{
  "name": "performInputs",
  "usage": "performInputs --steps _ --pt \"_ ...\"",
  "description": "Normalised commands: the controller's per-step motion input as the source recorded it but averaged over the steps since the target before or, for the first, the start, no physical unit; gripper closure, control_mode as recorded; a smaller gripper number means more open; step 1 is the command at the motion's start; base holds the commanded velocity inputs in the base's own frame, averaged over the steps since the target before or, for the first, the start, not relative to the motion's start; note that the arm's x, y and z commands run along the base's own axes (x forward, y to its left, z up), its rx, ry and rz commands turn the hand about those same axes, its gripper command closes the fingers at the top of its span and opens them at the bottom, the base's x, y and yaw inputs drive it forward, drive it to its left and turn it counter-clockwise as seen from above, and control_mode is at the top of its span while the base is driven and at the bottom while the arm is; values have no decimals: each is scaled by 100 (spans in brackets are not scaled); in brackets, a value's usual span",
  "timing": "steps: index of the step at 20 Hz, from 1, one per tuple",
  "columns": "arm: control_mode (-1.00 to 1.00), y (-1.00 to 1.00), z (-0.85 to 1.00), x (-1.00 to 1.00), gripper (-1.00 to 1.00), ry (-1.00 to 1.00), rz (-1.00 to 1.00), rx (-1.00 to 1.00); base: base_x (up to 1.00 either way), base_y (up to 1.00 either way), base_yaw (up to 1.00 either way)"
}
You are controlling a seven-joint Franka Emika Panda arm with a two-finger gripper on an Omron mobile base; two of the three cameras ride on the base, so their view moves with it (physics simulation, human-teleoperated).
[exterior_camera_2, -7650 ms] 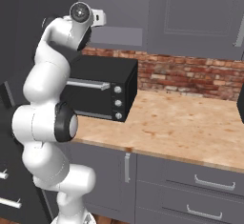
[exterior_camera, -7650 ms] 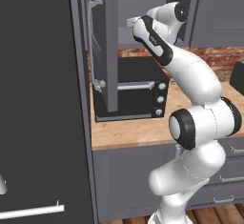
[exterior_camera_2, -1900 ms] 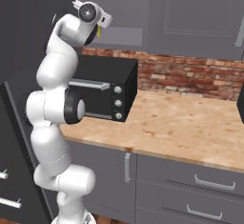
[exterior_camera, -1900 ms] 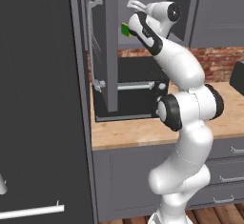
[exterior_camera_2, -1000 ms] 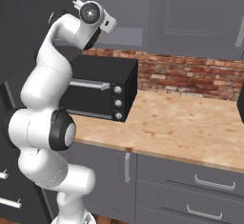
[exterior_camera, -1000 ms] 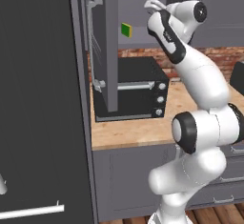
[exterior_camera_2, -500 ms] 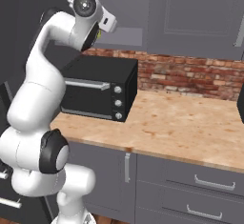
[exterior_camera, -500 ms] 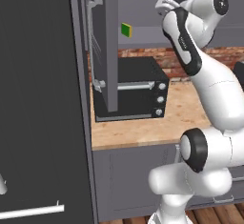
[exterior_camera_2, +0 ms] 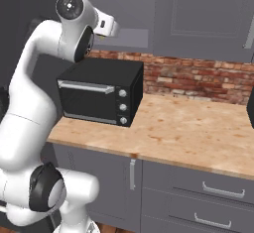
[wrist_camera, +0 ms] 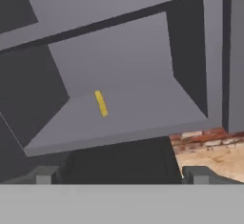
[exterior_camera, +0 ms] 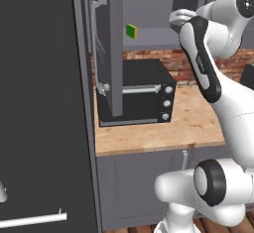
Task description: Pick up the sponge and dish brush from the sink, and place them back in the cabinet, and close the cabinet door.
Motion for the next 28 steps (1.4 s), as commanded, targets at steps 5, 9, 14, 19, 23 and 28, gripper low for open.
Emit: performInputs --steps 5,9,14,19,23,28 --pt "-100 0 -25 -61 -100 12 0 -22 0 0 0" --pt "-100 0 -34 -54 -100 12 -2 -14 0 0 0" --pt "-100 0 -26 -44 -100 21 -2 -9 0 0 0" --pt "-100 0 -24 -35 -100 31 -1 -6 0 0 0" --pt "-100 -2 -20 -36 -100 21 0 -3 0 0 0" --pt "-100 1 -7 -19 -100 8 -1 1 0 0 0"
